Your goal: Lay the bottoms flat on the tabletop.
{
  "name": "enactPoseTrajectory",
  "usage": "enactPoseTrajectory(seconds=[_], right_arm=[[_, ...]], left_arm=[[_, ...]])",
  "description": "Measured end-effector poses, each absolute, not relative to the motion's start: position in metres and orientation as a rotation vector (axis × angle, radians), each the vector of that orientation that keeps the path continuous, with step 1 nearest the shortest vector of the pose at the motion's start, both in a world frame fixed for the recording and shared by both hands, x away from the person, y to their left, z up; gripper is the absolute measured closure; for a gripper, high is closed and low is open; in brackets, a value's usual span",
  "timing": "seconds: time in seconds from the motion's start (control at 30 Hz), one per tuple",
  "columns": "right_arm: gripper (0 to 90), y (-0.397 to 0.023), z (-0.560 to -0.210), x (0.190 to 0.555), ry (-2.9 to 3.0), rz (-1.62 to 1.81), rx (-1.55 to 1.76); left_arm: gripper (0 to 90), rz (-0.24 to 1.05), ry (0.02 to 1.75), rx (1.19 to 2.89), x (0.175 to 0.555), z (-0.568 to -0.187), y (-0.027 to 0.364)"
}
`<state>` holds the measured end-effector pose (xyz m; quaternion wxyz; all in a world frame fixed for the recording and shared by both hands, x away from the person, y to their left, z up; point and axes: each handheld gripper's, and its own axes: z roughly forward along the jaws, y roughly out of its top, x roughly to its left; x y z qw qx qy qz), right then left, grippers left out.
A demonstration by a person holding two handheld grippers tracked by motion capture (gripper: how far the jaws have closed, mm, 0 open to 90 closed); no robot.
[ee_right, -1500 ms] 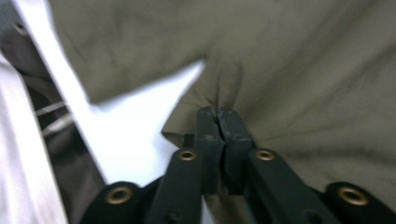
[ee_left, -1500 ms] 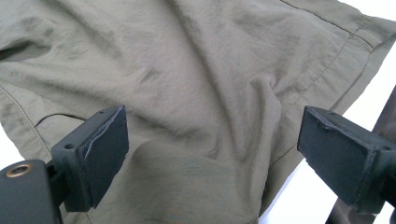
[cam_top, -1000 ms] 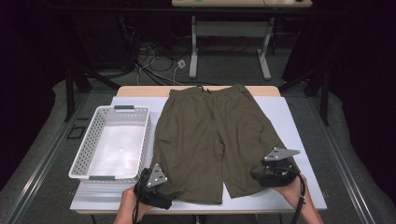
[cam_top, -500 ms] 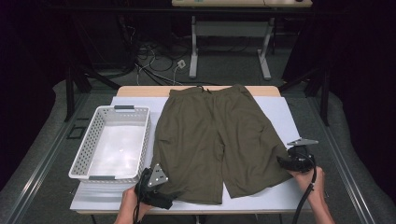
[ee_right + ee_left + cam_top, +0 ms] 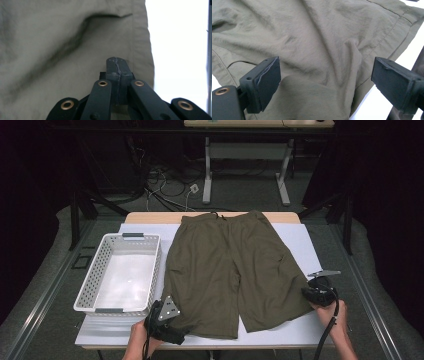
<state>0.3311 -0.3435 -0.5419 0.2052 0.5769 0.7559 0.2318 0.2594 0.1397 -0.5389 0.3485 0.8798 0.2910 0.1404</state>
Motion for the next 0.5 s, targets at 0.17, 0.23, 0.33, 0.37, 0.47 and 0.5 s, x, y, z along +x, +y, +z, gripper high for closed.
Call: enactPoseTrajectory(seconds=[0.17,0.23,0.33,0.37,0.47,0.5], right_arm=[[90.0,-0.344,-0.54,0.324,2.094,0.591,1.589],[83.0,-0.347,-0.539,0.324,2.074,0.636,1.57],[60.0,-0.351,-0.54,0.329,2.054,0.667,1.596],[55.7,-0.351,-0.541,0.331,2.043,0.662,1.61],[51.7,-0.355,-0.545,0.336,2.046,0.678,1.643],[56.0,-0.356,-0.545,0.336,2.047,0.702,1.65]], left_arm=[[8.5,0.36,0.751,2.283,0.26,-0.539,0.139],[8.5,0.36,0.753,2.283,0.26,-0.539,0.139],[8.5,0.363,0.748,2.288,0.26,-0.539,0.138],[8.5,0.359,0.751,2.286,0.26,-0.539,0.138],[8.5,0.358,0.754,2.288,0.26,-0.54,0.139],[8.5,0.358,0.756,2.286,0.26,-0.54,0.139]])
